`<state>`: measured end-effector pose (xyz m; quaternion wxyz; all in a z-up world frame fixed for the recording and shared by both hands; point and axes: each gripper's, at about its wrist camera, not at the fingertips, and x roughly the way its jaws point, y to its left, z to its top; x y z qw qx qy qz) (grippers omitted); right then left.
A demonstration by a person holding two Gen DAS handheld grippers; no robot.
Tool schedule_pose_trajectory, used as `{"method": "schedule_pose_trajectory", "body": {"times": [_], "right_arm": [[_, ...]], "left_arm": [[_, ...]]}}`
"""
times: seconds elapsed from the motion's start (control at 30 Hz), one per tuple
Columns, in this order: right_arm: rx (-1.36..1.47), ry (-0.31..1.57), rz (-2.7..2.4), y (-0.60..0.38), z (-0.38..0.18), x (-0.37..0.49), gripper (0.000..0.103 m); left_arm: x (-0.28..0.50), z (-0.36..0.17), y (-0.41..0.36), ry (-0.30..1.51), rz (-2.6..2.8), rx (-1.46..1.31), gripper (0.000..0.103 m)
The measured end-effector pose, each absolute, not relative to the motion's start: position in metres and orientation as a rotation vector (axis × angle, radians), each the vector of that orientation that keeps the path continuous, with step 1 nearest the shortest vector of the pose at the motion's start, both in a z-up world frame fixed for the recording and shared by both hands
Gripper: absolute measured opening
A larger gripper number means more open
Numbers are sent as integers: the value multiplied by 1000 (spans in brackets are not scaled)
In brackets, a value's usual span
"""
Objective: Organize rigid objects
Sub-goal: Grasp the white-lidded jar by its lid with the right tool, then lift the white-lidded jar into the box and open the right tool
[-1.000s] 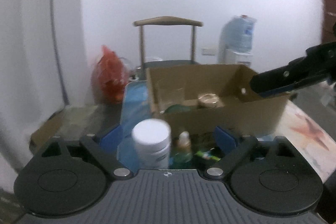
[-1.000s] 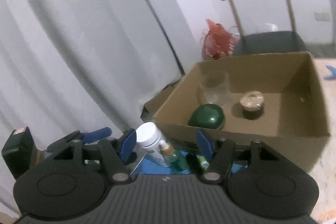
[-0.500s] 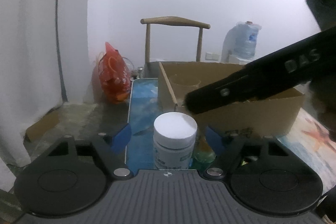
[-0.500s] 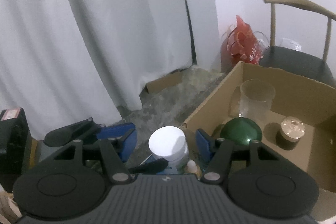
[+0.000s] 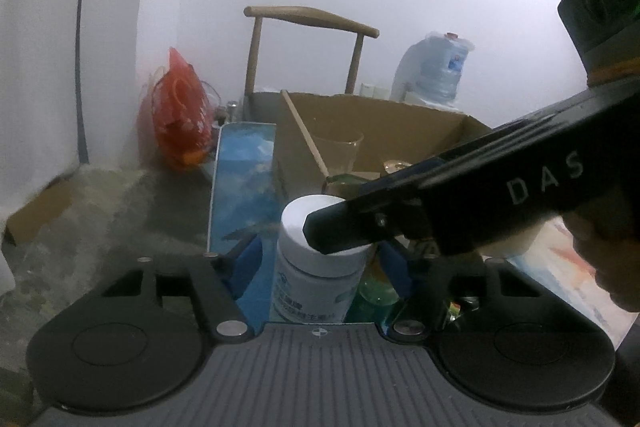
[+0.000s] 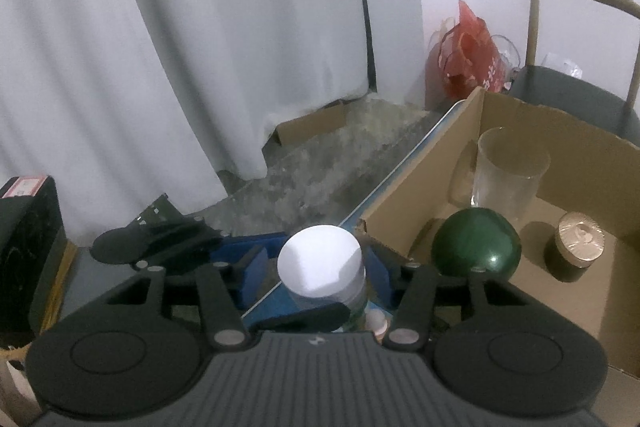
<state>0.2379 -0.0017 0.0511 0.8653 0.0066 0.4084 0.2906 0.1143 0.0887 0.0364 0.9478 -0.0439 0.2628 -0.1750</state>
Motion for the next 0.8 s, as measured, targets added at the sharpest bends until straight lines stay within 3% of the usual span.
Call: {"method": "schedule_pose_trajectory", "body": {"times": [0.13, 0.53, 0.8], "right_arm": [[11, 872, 612, 0, 47, 240, 54], [36, 859, 630, -2, 55, 238, 47], [67, 732, 665, -11, 105, 220, 47]], "left_arm": [[117, 33, 89, 544, -366, -102, 56], [104, 44, 87, 511, -328, -95, 55], [85, 99, 76, 405, -293, -42, 54]]}}
